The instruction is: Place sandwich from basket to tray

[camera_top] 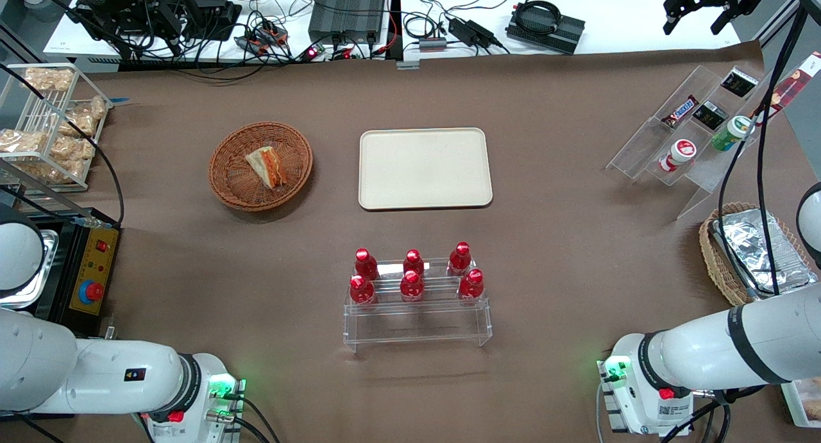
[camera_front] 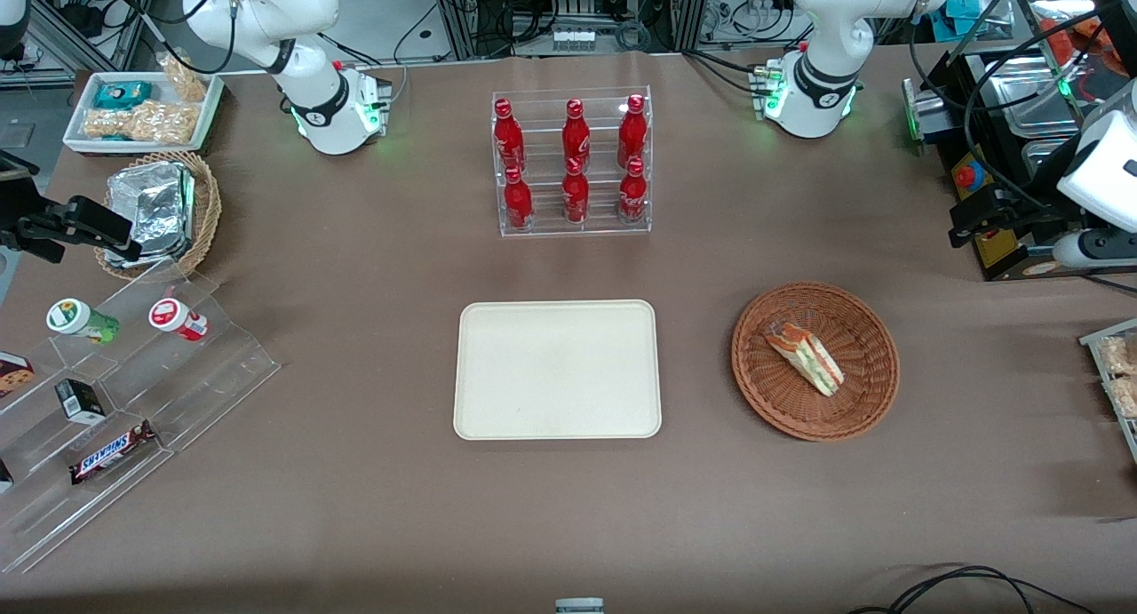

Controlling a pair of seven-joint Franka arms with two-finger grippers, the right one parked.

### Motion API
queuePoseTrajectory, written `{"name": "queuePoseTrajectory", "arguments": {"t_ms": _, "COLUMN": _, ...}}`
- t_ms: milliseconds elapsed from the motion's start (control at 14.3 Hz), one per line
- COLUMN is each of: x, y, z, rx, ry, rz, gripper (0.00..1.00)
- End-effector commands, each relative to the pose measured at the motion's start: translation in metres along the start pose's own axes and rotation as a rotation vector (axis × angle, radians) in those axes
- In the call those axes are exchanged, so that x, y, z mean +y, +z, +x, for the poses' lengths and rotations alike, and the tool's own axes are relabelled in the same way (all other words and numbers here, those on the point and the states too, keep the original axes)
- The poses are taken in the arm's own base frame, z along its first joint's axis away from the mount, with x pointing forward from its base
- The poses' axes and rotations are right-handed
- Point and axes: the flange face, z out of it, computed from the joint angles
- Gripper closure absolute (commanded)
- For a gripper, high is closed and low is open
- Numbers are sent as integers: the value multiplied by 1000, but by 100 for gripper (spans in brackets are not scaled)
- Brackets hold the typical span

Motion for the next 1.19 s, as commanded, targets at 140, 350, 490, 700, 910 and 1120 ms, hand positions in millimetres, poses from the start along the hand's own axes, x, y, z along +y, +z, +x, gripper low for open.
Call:
{"name": "queuePoseTrajectory", "arguments": {"t_ms": 140, "x": 2, "y": -9, "z": -6, "rx": -24, "ry": -11, "rz": -10, "gripper": 0}}
{"name": "queuePoseTrajectory", "arguments": {"t_ms": 350, "x": 5, "y": -4, "z": -6, "rx": -39, "ry": -4, "rz": -3, "gripper": 0}}
{"name": "queuePoseTrajectory", "arguments": {"t_ms": 490, "x": 6, "y": 2, "z": -8, "rx": -73, "ry": 1, "rz": 7, "gripper": 0}}
{"name": "queuePoseTrajectory", "arguments": {"t_ms": 700, "x": 6, "y": 13, "z": -7, "rx": -91, "ry": -4, "rz": -2, "gripper": 0}}
{"name": "queuePoseTrajectory", "arguments": {"t_ms": 910, "x": 6, "y": 73, "z": 6, "rx": -124, "ry": -7, "rz": 9, "gripper": 0}}
{"name": "queuePoseTrajectory", "arguments": {"t_ms": 1120, "x": 11, "y": 143, "z": 12, "rx": -93, "ry": -24, "rz": 16, "gripper": 0}}
